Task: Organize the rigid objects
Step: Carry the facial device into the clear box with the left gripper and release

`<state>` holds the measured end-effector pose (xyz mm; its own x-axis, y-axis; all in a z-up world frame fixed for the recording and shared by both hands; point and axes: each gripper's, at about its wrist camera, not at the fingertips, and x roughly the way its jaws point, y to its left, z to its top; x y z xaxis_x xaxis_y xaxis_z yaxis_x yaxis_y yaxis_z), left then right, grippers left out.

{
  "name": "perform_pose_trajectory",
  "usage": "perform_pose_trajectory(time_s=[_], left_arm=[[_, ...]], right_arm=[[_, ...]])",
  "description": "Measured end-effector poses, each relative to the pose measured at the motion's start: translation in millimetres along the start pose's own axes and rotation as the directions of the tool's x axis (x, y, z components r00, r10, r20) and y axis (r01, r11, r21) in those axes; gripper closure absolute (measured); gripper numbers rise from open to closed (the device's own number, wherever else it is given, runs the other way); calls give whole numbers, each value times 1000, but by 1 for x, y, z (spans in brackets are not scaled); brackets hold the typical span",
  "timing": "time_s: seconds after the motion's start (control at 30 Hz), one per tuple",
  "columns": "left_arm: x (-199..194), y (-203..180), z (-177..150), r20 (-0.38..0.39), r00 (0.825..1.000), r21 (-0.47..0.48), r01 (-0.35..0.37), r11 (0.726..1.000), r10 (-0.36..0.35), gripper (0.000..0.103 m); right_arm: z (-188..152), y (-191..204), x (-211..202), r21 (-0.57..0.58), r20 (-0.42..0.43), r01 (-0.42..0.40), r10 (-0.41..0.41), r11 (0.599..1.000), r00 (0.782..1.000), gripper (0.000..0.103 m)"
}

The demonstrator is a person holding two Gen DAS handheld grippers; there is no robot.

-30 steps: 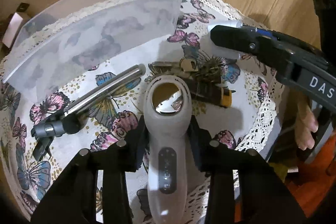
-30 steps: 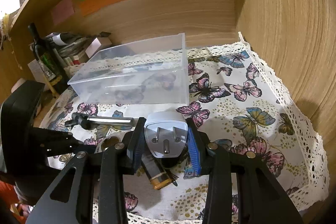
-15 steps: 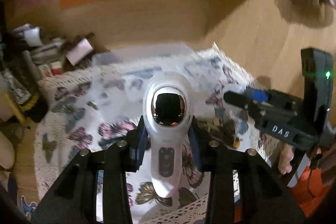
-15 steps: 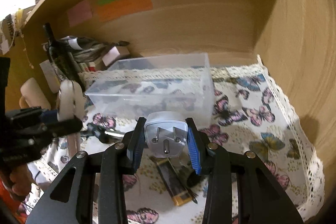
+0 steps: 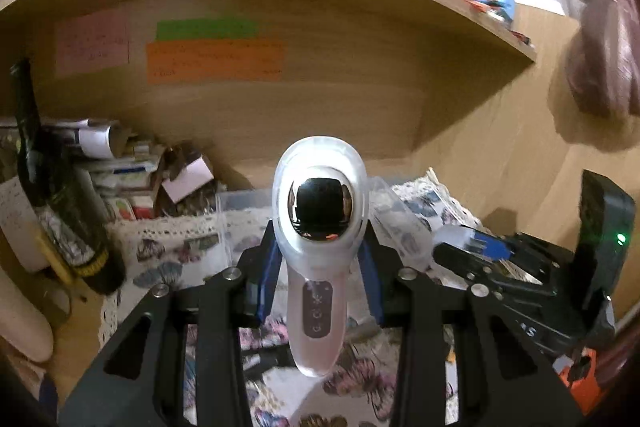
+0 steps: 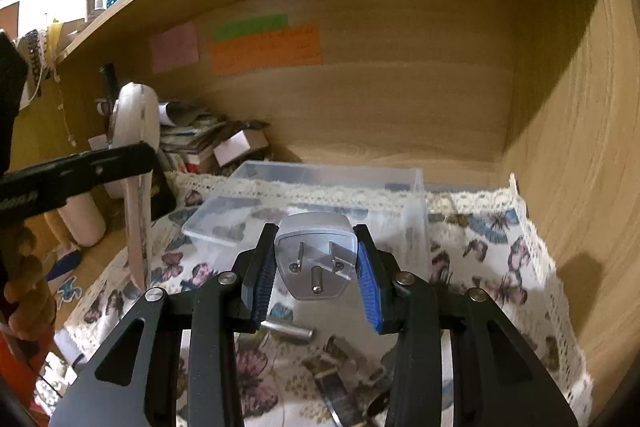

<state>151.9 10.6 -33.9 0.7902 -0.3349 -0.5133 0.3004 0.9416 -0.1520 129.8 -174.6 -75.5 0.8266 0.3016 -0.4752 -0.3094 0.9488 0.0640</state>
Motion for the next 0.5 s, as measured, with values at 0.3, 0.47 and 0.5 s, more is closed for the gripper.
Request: perform_pose_trajectory(time_s=[0.3, 0.47, 0.5], left_arm=[[51, 7, 26, -28, 997, 45, -72, 996, 73, 66], [75, 1, 29, -32, 992, 119, -117, 986, 122, 66], [81, -1, 28, -36, 991, 135, -123, 983, 129, 66]], right_arm=[[16, -18, 32, 10, -44, 17, -17, 1000, 999, 69], [17, -24, 54, 10, -87, 33, -32, 999, 996, 69], [17, -24, 54, 10, -87, 33, -32, 999, 996, 69]])
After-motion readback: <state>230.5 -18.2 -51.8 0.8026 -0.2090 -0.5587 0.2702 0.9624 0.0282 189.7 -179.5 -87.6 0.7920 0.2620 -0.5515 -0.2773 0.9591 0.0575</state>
